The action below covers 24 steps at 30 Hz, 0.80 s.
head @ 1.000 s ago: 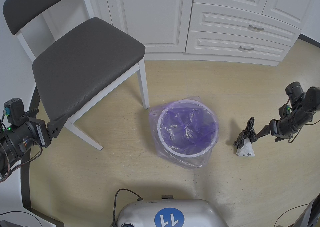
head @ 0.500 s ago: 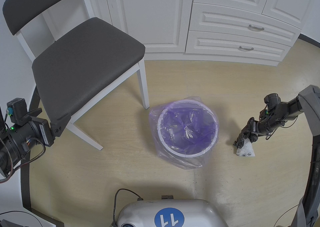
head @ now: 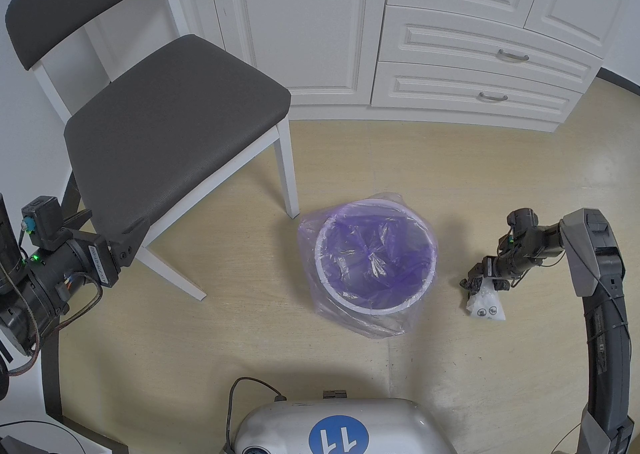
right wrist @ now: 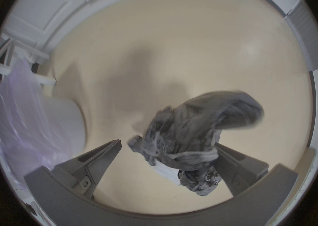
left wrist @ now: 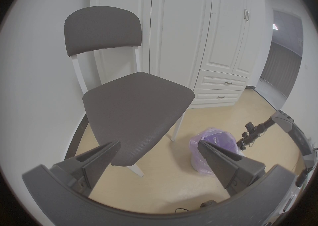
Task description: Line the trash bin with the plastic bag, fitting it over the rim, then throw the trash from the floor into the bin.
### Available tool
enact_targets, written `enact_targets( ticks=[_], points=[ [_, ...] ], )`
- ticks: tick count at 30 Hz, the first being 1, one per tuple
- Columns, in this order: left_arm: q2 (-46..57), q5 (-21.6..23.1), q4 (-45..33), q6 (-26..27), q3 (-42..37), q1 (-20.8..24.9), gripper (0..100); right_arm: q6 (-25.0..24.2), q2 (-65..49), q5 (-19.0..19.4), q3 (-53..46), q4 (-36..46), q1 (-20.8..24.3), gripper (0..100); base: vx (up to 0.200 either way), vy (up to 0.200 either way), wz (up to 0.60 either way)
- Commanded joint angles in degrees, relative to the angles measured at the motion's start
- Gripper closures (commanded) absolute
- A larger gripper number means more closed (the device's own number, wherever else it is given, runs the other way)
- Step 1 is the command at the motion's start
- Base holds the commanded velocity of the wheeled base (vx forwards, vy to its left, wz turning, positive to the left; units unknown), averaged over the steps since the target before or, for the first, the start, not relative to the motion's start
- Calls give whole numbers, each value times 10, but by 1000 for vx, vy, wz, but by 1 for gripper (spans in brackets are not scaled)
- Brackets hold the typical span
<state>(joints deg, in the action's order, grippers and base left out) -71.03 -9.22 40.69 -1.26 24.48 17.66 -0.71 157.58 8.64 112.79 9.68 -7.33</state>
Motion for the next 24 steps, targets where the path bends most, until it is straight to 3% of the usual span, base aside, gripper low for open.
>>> enact_targets(
  ticks=[1,18,24],
  points=[
    [-33,0,13,1,-9,-3,0,8,52,-1,18,17,-3,0,0,0,0],
    [-66,0,21,0,-16,-1,0,23,60,-35,18,36,4,0,0,0,0],
    [-103,0,105,3,-38,-1,0,29,66,-49,18,37,6,0,0,0,0]
  ],
)
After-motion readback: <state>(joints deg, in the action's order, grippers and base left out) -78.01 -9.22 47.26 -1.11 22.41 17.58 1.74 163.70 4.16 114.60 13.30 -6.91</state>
